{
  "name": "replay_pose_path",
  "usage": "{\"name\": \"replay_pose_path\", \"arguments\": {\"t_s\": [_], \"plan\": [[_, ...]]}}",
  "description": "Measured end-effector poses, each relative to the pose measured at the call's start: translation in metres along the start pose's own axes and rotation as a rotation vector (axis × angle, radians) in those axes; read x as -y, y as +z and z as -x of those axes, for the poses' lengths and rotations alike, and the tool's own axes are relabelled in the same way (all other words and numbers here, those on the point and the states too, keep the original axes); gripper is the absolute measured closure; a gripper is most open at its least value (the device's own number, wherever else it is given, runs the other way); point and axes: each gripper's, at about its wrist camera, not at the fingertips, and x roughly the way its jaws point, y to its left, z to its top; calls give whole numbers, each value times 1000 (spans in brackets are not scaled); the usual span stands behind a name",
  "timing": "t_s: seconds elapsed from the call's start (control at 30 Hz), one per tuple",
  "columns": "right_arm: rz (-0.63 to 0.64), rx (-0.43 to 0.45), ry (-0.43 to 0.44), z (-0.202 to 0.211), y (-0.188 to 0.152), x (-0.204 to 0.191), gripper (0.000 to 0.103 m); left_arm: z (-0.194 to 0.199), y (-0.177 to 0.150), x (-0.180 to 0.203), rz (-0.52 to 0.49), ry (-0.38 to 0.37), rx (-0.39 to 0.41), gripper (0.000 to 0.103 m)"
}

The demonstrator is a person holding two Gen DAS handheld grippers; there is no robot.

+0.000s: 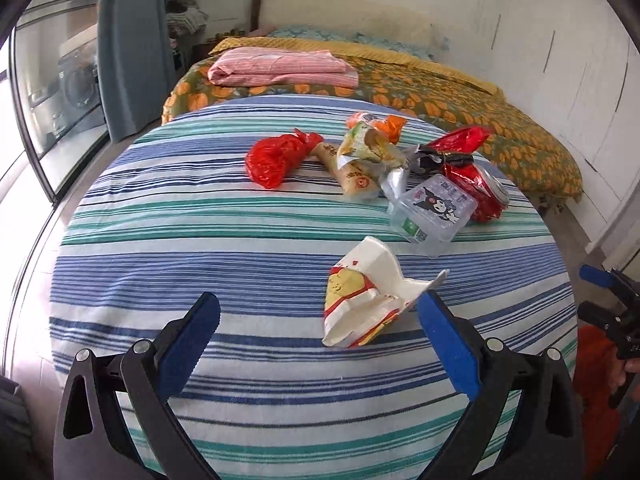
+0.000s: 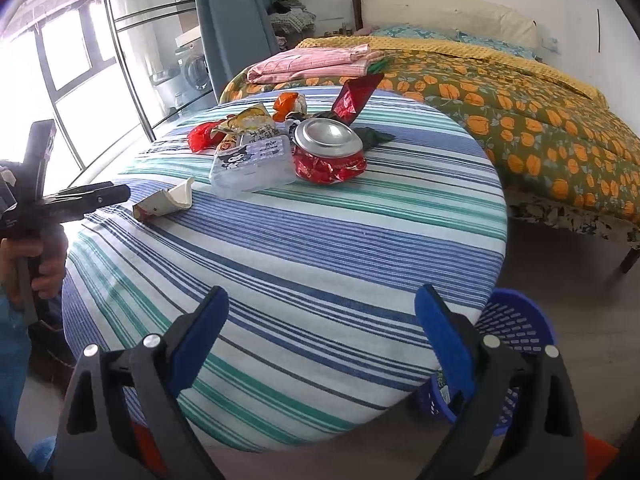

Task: Collect trash
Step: 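Grasp the paper cup with the left tool while the right tool grasps the crushed red can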

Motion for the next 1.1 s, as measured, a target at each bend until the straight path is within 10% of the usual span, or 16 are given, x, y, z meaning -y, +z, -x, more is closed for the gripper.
{"name": "replay_pose_path", "arguments": {"t_s": [0.23, 0.57, 0.7, 0.77, 1.1], "plan": [[30, 17, -47, -16, 59, 21, 12, -33, 7, 14, -46, -146, -72, 28], [201, -131, 133, -104, 125, 5, 12, -31, 0, 31, -96, -171, -77, 62], [193, -176, 171, -123, 131, 6, 15, -27, -3, 31, -97, -182, -71, 63], [187, -185, 176, -126, 133, 6, 39, -24, -4, 34, -107, -191, -71, 63], [131, -165, 165, -89, 116, 14, 39, -5, -16, 58, -188, -119, -23, 63]]}}
